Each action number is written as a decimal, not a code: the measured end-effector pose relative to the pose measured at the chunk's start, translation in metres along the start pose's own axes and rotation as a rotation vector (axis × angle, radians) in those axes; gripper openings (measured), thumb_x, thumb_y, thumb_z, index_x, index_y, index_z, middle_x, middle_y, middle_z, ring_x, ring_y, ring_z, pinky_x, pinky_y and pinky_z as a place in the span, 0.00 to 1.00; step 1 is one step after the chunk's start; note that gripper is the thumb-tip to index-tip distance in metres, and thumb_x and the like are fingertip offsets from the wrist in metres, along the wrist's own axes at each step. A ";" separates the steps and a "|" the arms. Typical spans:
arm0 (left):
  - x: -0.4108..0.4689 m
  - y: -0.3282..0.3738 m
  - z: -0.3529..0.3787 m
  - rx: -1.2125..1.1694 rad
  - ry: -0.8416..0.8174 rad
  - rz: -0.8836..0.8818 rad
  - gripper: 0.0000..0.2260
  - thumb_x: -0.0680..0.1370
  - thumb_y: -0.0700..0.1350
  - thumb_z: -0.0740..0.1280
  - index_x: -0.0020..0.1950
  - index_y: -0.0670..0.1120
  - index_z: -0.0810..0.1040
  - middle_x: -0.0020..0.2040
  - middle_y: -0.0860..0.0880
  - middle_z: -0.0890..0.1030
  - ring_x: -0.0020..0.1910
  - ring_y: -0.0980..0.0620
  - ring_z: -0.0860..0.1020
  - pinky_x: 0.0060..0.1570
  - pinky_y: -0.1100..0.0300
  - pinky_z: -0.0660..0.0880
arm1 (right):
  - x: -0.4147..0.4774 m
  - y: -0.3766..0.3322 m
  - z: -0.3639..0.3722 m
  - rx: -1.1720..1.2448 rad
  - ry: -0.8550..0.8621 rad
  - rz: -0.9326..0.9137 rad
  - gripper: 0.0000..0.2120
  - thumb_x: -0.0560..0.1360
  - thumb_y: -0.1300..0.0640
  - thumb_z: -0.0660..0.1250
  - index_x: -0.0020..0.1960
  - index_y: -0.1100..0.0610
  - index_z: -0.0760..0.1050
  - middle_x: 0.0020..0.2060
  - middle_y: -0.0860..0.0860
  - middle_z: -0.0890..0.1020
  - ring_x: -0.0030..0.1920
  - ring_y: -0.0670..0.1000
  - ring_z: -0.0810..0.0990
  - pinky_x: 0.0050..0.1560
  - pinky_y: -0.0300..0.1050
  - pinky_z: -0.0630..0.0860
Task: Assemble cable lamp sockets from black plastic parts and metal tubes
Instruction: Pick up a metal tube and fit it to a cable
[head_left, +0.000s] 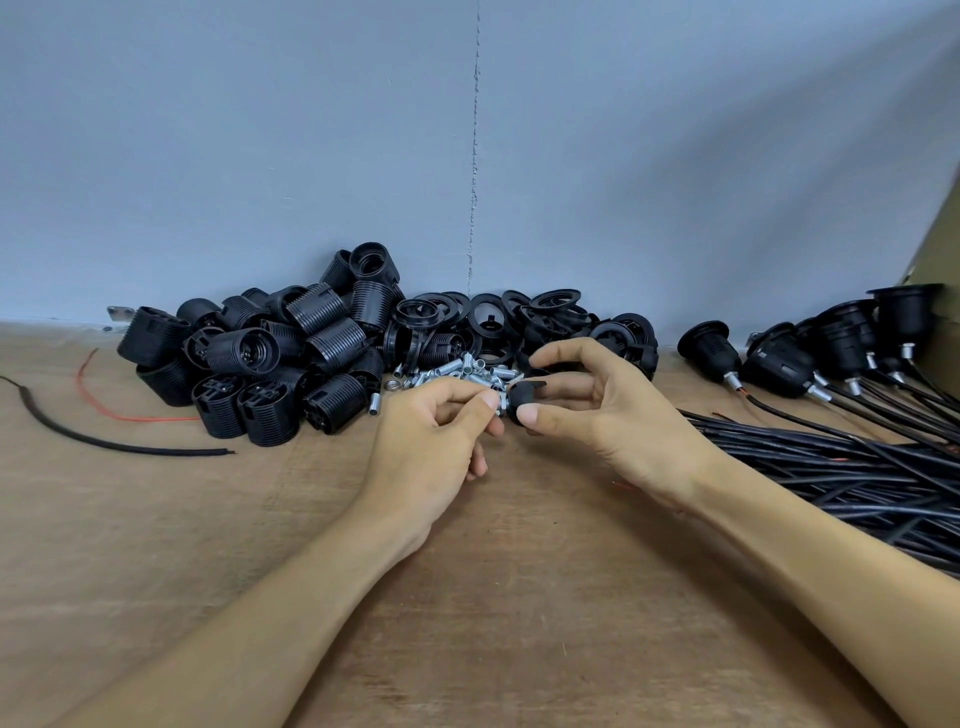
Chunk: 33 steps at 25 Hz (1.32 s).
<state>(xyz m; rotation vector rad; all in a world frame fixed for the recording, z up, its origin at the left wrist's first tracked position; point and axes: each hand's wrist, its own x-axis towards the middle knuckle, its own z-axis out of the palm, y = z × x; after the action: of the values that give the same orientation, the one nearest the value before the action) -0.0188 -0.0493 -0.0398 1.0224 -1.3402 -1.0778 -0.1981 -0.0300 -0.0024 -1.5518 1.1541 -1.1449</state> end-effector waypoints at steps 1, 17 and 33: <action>0.000 0.000 0.000 0.008 0.005 0.008 0.04 0.81 0.42 0.70 0.48 0.47 0.84 0.37 0.49 0.85 0.24 0.54 0.74 0.26 0.64 0.72 | 0.000 -0.001 0.001 -0.009 0.002 -0.006 0.17 0.73 0.61 0.76 0.59 0.55 0.76 0.46 0.51 0.87 0.48 0.51 0.86 0.52 0.41 0.81; -0.003 0.003 0.000 0.021 -0.037 0.067 0.05 0.80 0.40 0.70 0.49 0.49 0.84 0.39 0.50 0.86 0.25 0.56 0.74 0.28 0.66 0.72 | 0.001 -0.006 -0.010 0.017 -0.172 0.042 0.15 0.79 0.39 0.65 0.59 0.44 0.82 0.29 0.49 0.73 0.23 0.46 0.64 0.24 0.38 0.60; -0.006 0.009 0.003 0.004 -0.011 0.058 0.05 0.81 0.39 0.68 0.46 0.44 0.82 0.33 0.52 0.82 0.27 0.58 0.75 0.31 0.66 0.73 | 0.001 0.002 0.001 -0.091 -0.089 0.003 0.16 0.79 0.44 0.66 0.50 0.58 0.79 0.35 0.58 0.79 0.31 0.54 0.77 0.31 0.44 0.74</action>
<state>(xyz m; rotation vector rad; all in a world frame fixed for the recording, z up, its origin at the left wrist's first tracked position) -0.0214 -0.0415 -0.0320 0.9760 -1.3729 -1.0389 -0.1973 -0.0311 -0.0045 -1.6527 1.1626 -1.0228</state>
